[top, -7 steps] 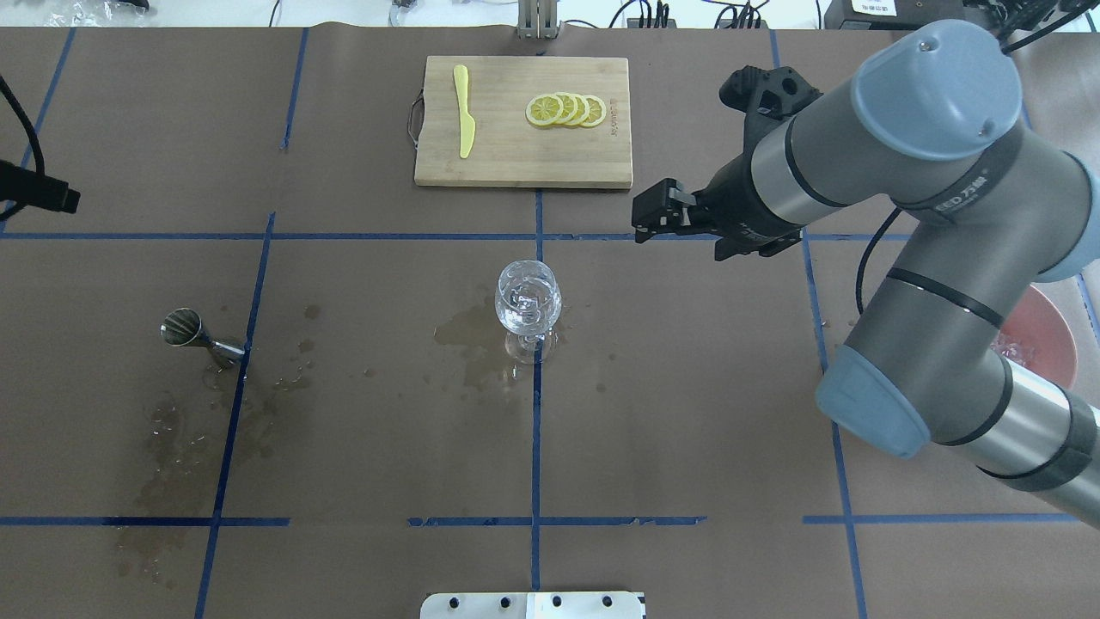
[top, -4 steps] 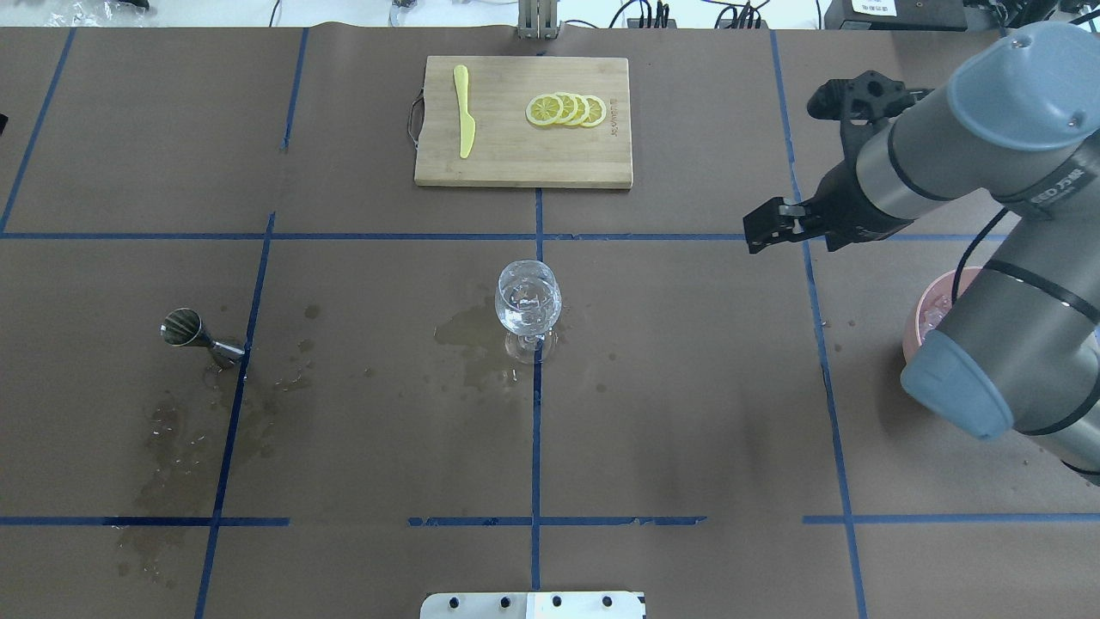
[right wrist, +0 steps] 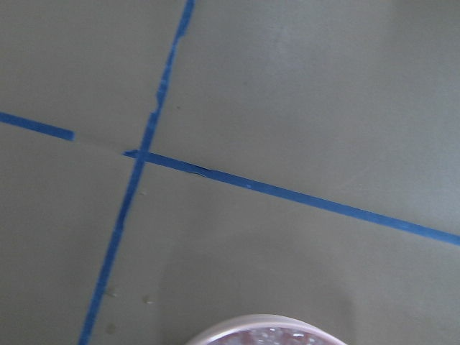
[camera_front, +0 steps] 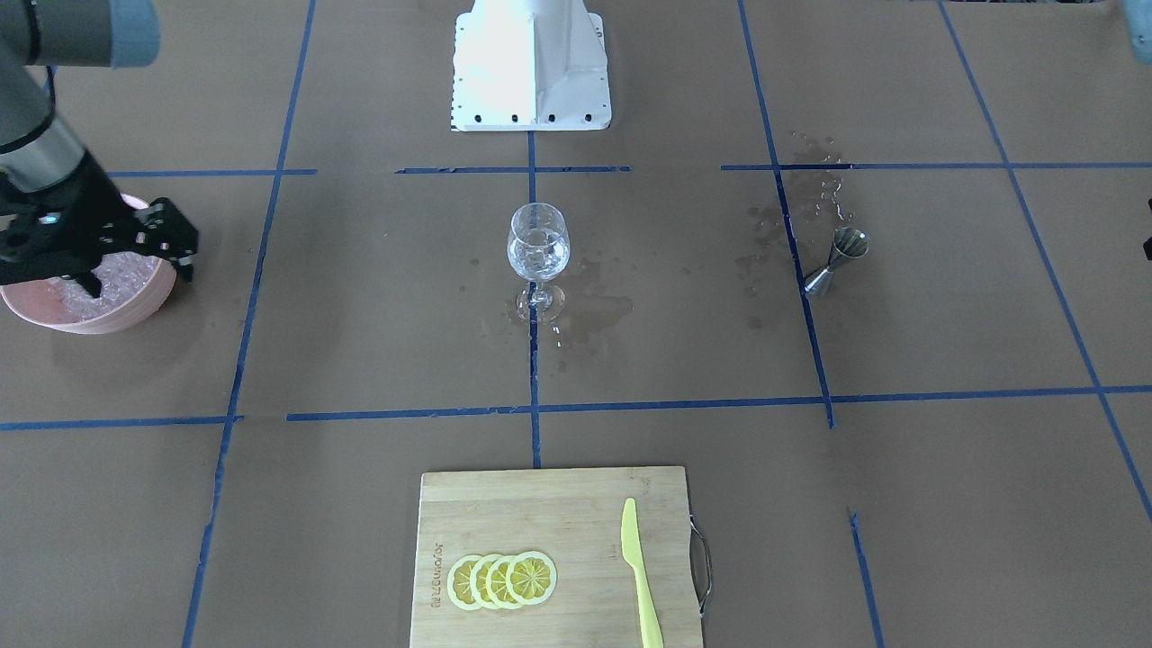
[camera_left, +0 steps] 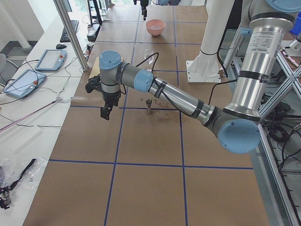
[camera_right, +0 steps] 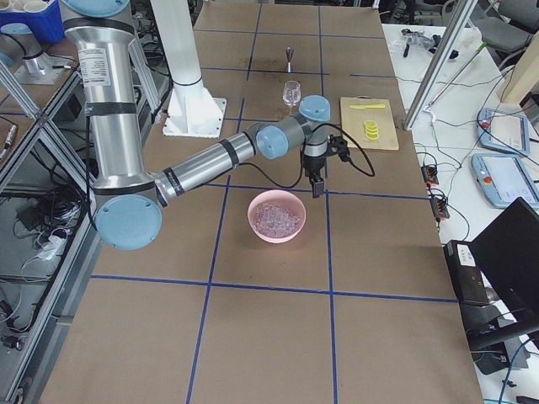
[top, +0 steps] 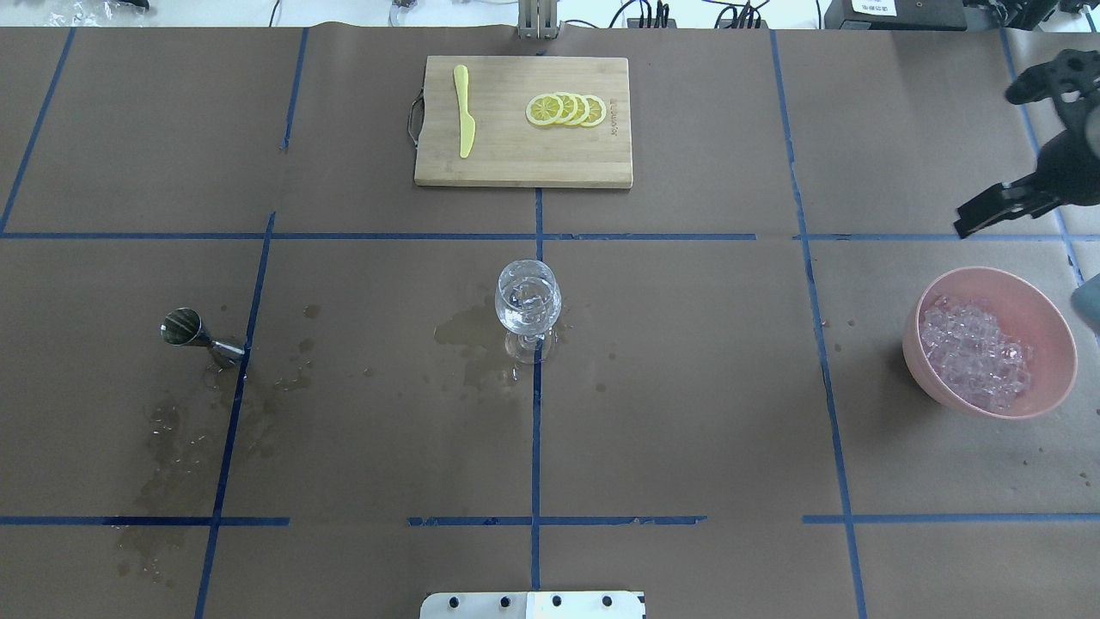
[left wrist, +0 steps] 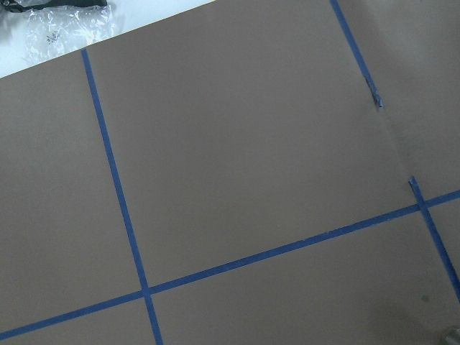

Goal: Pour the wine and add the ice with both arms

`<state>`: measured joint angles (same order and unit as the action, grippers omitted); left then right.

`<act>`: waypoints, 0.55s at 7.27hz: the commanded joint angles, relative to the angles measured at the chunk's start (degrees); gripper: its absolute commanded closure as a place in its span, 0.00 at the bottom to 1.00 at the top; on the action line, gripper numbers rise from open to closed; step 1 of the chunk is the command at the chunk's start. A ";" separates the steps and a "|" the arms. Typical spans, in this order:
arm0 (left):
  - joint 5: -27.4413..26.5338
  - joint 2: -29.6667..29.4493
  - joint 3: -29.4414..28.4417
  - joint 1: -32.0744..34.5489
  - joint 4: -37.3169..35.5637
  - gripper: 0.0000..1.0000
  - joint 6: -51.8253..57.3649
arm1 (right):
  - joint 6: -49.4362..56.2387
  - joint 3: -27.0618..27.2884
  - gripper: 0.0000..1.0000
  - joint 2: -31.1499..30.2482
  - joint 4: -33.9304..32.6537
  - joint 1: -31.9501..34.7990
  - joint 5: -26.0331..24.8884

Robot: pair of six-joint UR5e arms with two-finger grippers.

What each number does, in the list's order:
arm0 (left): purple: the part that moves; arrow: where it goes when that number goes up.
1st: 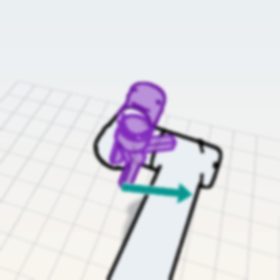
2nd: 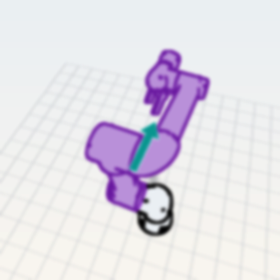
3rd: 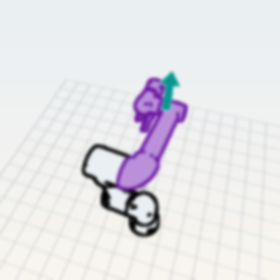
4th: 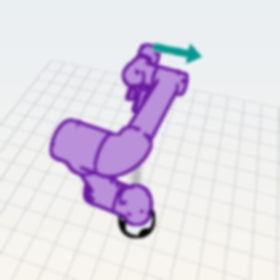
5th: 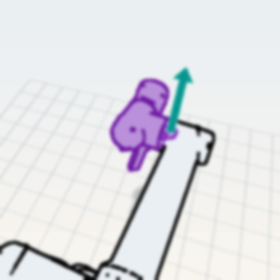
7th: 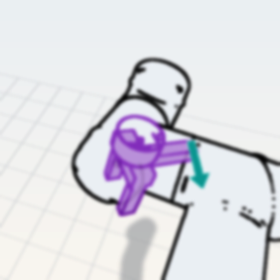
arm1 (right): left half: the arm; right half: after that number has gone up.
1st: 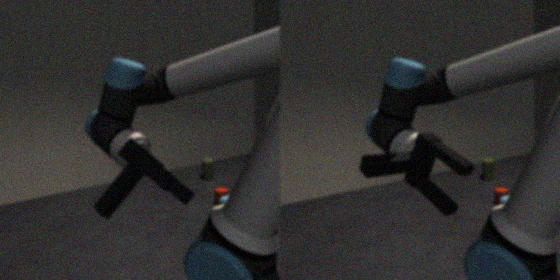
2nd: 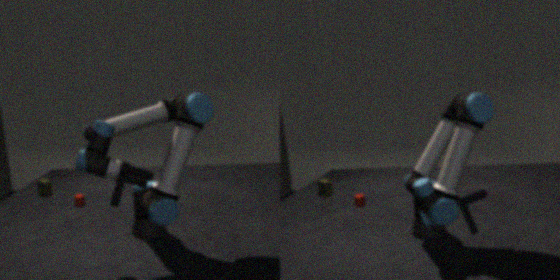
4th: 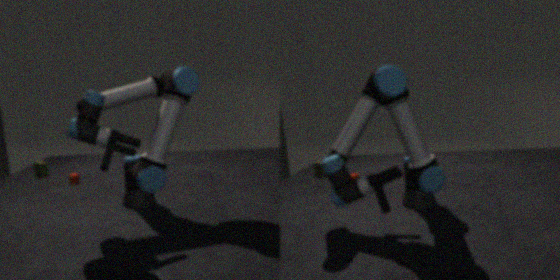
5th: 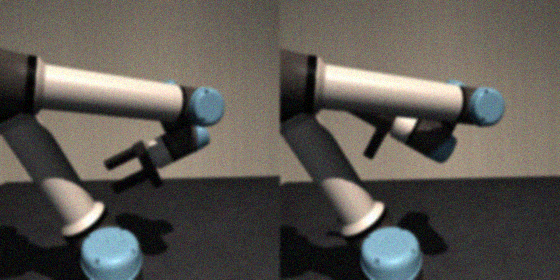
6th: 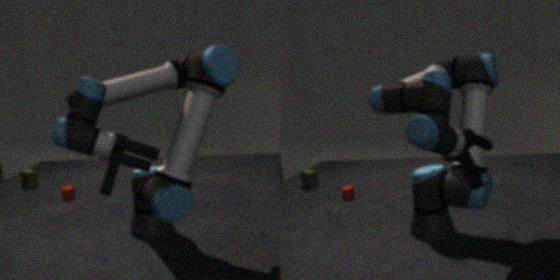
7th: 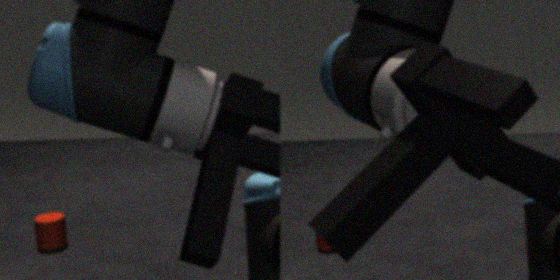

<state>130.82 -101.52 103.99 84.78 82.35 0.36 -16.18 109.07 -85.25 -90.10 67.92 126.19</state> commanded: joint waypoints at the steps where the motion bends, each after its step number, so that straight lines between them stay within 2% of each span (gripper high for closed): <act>1: 0.05 2.37 -1.42 0.56 0.09 0.00 0.43 | 18.48 -9.09 0.00 -2.20 0.01 12.54 6.42; 2: 0.14 4.99 -1.60 0.65 1.05 0.00 3.13 | 22.81 -11.57 0.00 -2.46 0.19 15.90 6.35; 4: 0.31 7.48 -3.17 2.22 3.25 0.00 4.12 | 22.25 -11.51 0.00 -3.34 0.45 17.33 4.52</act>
<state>131.06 -95.50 101.82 86.12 84.43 3.80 5.37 98.11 -87.96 -89.80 83.77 131.62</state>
